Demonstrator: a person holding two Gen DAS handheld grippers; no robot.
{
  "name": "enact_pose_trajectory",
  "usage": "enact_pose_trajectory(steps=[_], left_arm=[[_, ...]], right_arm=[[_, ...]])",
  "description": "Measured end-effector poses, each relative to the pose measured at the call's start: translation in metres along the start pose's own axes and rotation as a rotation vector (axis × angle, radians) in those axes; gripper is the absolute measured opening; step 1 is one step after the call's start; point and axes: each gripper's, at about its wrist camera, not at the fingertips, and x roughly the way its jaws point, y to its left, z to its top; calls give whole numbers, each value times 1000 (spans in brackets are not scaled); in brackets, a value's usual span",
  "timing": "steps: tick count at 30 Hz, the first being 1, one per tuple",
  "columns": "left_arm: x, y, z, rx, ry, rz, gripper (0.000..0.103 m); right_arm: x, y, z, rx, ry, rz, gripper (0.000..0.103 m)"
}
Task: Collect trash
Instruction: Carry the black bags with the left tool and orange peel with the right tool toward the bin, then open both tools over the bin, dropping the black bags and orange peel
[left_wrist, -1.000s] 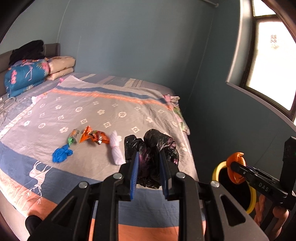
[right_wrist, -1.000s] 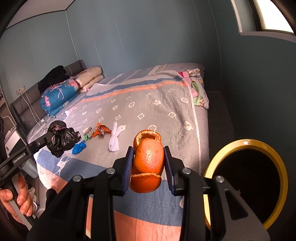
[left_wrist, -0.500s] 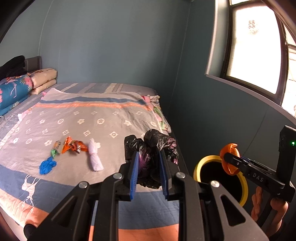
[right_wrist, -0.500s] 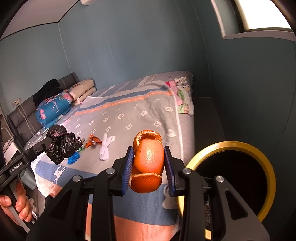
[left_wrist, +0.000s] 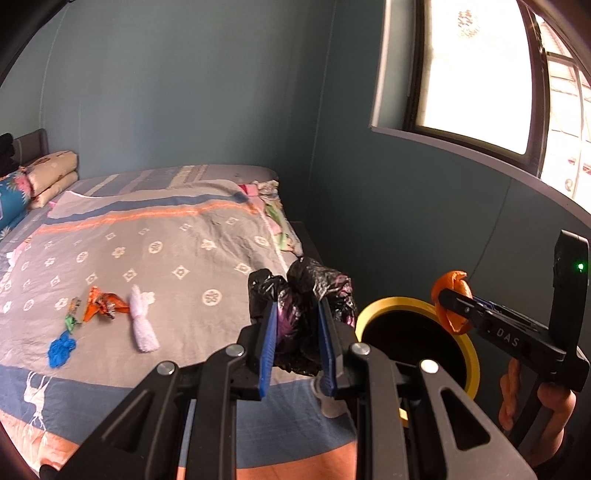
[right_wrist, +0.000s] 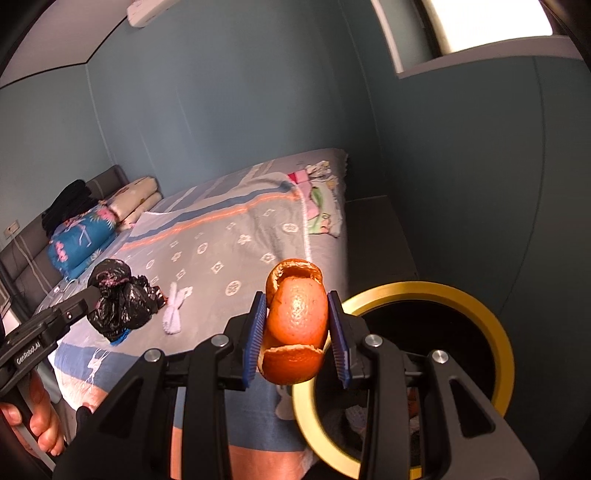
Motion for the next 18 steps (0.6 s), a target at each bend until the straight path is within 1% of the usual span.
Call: enact_pose_trajectory(steps=[11,15,18], left_arm=[[45,-43,-1,65,37,-87,20],[67,-60,-5,86,48,-122,20],[88,-73,-10,101,72,-145,20]], right_arm=[[2,-52,-1,86,-7,-75,32],[3,-71,-3,113,-7,-101,32],[4,-81,-4,126,-6,-116,33]])
